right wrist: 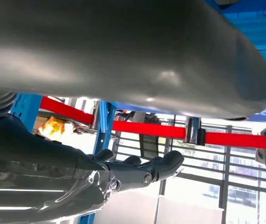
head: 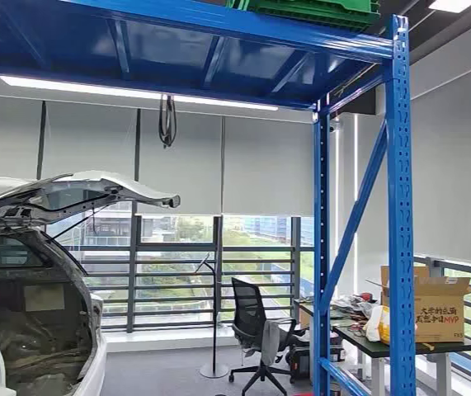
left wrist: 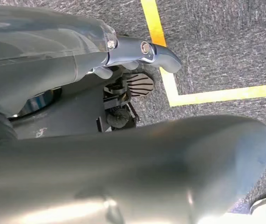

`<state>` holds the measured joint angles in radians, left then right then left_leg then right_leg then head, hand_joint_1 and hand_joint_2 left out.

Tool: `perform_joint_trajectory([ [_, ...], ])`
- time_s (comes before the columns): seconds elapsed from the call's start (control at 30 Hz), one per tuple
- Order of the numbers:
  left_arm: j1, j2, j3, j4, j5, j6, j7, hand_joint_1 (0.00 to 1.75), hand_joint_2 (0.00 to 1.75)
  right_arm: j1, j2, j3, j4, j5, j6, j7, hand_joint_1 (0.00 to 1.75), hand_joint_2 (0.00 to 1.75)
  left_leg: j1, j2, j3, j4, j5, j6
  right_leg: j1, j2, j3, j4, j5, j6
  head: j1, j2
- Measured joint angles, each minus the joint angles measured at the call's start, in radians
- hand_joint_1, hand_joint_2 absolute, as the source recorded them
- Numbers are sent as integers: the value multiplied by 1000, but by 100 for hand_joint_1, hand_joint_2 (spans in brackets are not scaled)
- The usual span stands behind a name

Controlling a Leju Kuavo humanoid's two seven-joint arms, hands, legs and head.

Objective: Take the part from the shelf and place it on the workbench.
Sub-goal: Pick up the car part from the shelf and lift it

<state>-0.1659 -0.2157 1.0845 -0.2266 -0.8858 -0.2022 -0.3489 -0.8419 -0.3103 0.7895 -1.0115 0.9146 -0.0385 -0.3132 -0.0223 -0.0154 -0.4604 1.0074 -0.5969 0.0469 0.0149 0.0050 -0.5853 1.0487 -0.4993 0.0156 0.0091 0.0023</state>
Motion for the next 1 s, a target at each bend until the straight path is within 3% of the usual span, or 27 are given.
perform_joint_trajectory([
  [0.1,0,0,0,0,0,0,0,0,0,-2,-2,-1,-1,-1,-1,0,0,0,9,2,16,-19,8,10,0,1,-24,38,-12,7,0,0],
  [0.2,0,-1,0,0,0,1,0,0,0,-2,-5,0,-1,-2,-1,0,0,0,12,3,27,-25,8,14,-9,0,-129,201,-60,17,-1,0],
  [0.23,1,-1,1,0,0,2,1,0,0,2,-6,0,0,-2,-1,0,0,0,13,3,31,-25,5,13,-13,0,-165,245,-63,20,-1,0],
  [0.27,2,-1,1,0,0,4,3,0,0,6,-7,0,0,-1,-1,0,0,0,13,2,37,-25,0,12,-17,0,-188,257,-48,23,-1,0],
  [0.3,3,-1,1,0,0,6,5,0,0,8,-7,0,0,-1,-1,0,0,0,14,1,46,-25,-8,9,-20,-1,-192,230,-11,25,-1,0],
  [0.37,3,0,1,0,0,11,9,0,0,10,-8,0,0,-2,-1,0,0,0,17,-1,68,-26,-29,1,-22,0,-167,122,81,29,-1,0],
  [0.4,2,0,1,0,0,12,10,0,0,10,-8,1,2,-2,-1,0,0,0,18,-2,74,-26,-37,-5,-19,1,-154,78,105,28,-1,0],
  [0.43,0,0,1,0,0,12,12,0,0,9,-9,2,3,-1,0,0,0,0,19,-2,73,-25,-44,-11,-15,2,-145,49,106,22,-1,0],
  [0.5,-1,-2,1,0,0,13,14,0,0,9,-10,4,4,0,1,0,0,0,21,-1,66,-27,-51,-21,-9,3,-140,30,80,6,-2,1],
  [0.57,-2,-3,1,0,0,13,13,0,0,9,-11,3,1,-1,1,1,0,0,21,1,64,-23,-56,-32,-14,4,-128,19,66,-5,-2,2],
  [0.6,-3,-3,1,0,0,13,13,0,0,9,-11,3,0,-1,0,1,0,0,21,2,47,6,-59,-38,-17,5,-121,15,63,-10,-2,2],
  [0.63,-5,-3,1,0,0,14,14,0,0,9,-11,4,0,-1,0,1,0,0,23,3,8,65,-66,-43,-19,5,-115,10,59,-14,-2,1],
  [0.73,-3,-3,1,0,0,16,20,0,0,16,-11,7,0,0,1,1,0,0,29,5,-177,286,-101,-57,-20,5,-107,8,46,-20,-2,1],
  [0.77,0,-3,1,0,0,17,21,0,0,19,-10,7,0,0,1,1,0,0,30,5,-223,312,-91,-59,-20,6,-102,8,42,-21,-2,1],
  [0.8,2,-3,2,0,0,17,21,0,0,21,-10,7,0,0,2,1,0,0,31,5,-249,300,-57,-60,-20,7,-95,8,36,-20,-2,1],
  [0.83,2,-3,2,0,0,17,21,0,0,22,-10,7,0,0,2,1,0,0,33,6,-256,254,-2,-59,-20,7,-85,8,30,-19,-2,1],
  [0.9,2,-3,2,0,1,17,21,0,0,19,-9,7,0,-1,2,1,0,0,32,6,-241,140,102,-54,-21,8,-64,7,17,-14,-2,1],
  [0.93,1,-3,2,1,2,17,22,0,0,17,-9,8,0,-1,3,1,0,0,29,7,-233,99,128,-49,-22,8,-58,6,13,-9,-2,1],
  [1.0,0,-3,2,1,3,18,23,0,0,13,-9,8,0,-2,4,1,0,0,23,6,-225,65,135,-39,-22,9,-50,5,5,-3,-2,1],
])
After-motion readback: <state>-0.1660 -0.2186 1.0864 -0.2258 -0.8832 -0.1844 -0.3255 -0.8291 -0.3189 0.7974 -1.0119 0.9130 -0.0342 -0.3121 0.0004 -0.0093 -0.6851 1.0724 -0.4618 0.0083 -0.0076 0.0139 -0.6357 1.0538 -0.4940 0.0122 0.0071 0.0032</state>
